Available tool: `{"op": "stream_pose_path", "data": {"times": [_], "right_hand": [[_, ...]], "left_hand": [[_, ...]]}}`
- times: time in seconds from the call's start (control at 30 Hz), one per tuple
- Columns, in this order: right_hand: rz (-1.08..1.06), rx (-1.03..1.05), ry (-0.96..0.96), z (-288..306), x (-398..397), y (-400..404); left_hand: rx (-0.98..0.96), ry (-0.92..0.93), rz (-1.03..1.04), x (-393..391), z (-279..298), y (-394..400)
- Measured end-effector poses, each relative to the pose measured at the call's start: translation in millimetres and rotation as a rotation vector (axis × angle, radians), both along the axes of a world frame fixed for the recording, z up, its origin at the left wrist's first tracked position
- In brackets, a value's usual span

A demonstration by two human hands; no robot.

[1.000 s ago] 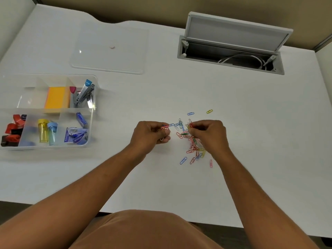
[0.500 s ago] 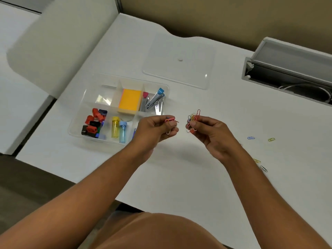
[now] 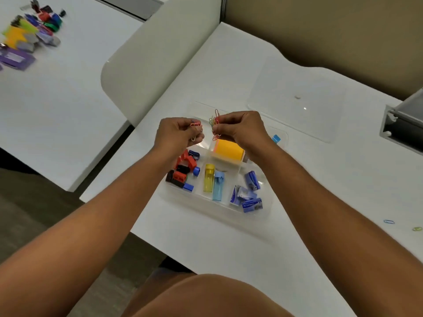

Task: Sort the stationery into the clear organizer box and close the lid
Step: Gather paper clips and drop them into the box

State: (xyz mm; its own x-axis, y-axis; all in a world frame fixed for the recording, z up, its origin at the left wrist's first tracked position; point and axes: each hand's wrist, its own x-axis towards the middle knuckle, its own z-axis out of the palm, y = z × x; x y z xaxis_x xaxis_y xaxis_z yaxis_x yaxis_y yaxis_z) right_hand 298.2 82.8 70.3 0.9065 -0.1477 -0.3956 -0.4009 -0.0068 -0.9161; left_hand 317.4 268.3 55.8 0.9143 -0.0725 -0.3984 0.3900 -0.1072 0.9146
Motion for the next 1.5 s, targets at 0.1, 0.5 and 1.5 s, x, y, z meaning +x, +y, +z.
{"op": "stream_pose_path", "data": {"times": [0.1, 0.5, 1.5], "right_hand": [[0.076, -0.316, -0.028, -9.8, 27.0, 18.5], [0.165, -0.623, -0.037, -16.9, 43.8, 29.1], [-0.506, -0.799, 0.081, -54.8, -347.0, -296.6]], "left_hand": [[0.191, -0.036, -0.072, 19.9, -6.8, 2.9], [0.429, -0.097, -0.168, 36.0, -13.2, 0.5], [0.486, -0.610, -1.101, -271.0, -47.4, -282.3]]}}
